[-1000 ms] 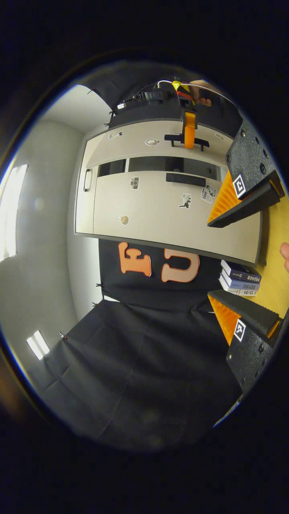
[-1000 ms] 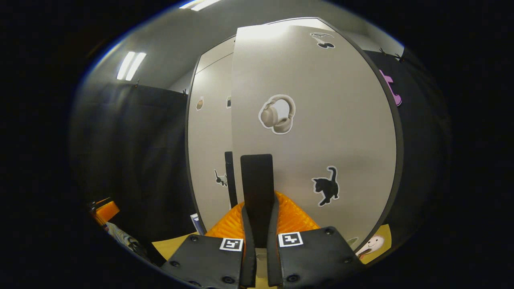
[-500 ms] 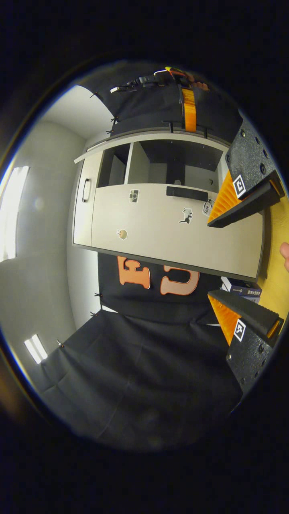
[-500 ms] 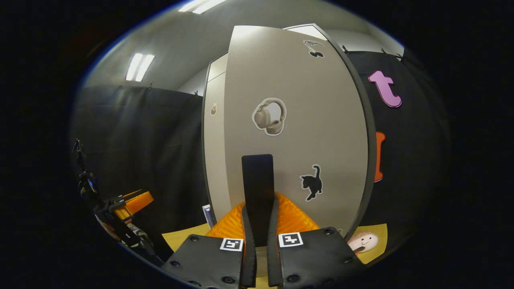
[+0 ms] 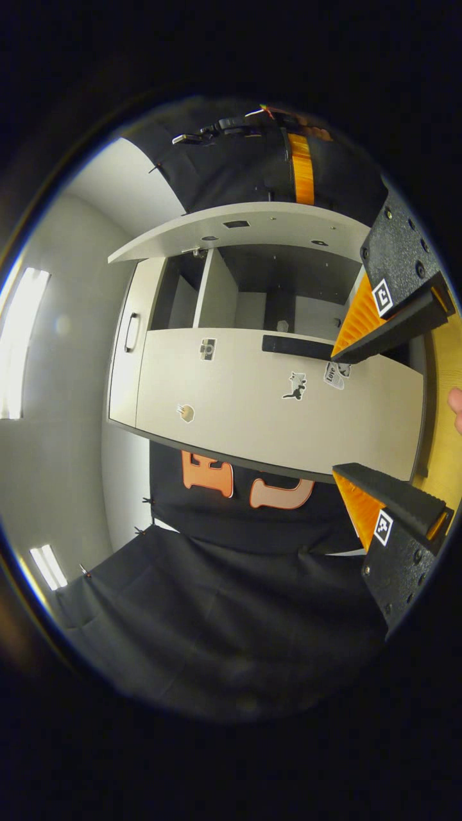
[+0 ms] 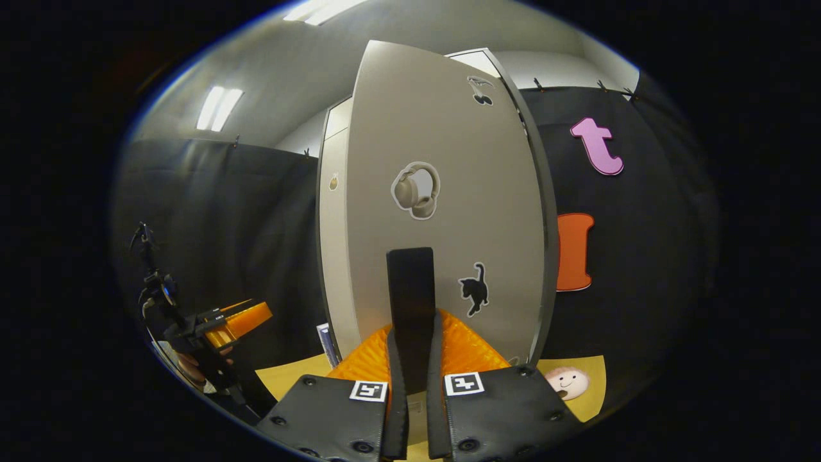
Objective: Open the right door of the double-door shoe cabinet with the right hand, and open the left door with the left hand.
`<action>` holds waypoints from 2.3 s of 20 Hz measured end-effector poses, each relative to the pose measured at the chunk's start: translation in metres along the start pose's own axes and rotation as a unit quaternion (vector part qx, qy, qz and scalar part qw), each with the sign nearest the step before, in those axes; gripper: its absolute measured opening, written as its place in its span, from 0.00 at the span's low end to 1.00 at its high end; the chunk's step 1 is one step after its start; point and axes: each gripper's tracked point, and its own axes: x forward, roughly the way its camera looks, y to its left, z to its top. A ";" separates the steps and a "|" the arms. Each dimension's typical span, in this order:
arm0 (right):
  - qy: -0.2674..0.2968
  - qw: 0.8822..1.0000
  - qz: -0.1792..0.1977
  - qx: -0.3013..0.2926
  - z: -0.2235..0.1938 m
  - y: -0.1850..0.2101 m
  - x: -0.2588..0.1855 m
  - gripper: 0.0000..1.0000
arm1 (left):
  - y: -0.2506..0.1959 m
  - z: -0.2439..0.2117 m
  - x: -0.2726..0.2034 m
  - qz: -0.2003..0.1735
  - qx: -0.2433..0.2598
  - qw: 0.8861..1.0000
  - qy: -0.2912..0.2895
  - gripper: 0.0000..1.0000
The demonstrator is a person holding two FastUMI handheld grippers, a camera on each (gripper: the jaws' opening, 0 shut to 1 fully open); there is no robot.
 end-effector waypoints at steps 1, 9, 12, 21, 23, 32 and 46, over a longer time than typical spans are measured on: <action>-0.001 1.000 -0.001 -0.001 0.001 -0.001 -0.001 0.20 | 0.001 -0.002 0.001 0.000 -0.002 1.000 0.000 0.94; -0.007 1.000 -0.025 -0.015 0.002 -0.016 -0.009 0.20 | 0.003 -0.017 0.014 0.005 -0.015 1.000 0.011 0.94; -0.013 0.999 -0.032 -0.008 0.003 -0.017 -0.011 0.19 | -0.004 -0.022 0.021 -0.003 -0.019 1.000 0.016 0.94; -0.034 0.992 -0.117 -0.043 0.011 -0.058 -0.028 0.16 | -0.031 -0.030 0.030 -0.032 -0.012 0.999 0.025 0.94; -0.035 0.989 -0.141 -0.040 0.011 -0.067 -0.034 0.16 | -0.041 -0.028 0.033 -0.043 -0.013 0.999 0.023 0.94; -0.058 0.981 -0.185 -0.021 0.014 -0.076 -0.045 0.16 | -0.077 -0.001 0.075 -0.063 -0.007 0.997 0.037 0.93; -0.067 0.937 -0.342 -0.023 0.004 -0.125 -0.124 0.88 | -0.110 -0.011 0.192 -0.068 0.030 0.996 0.043 0.94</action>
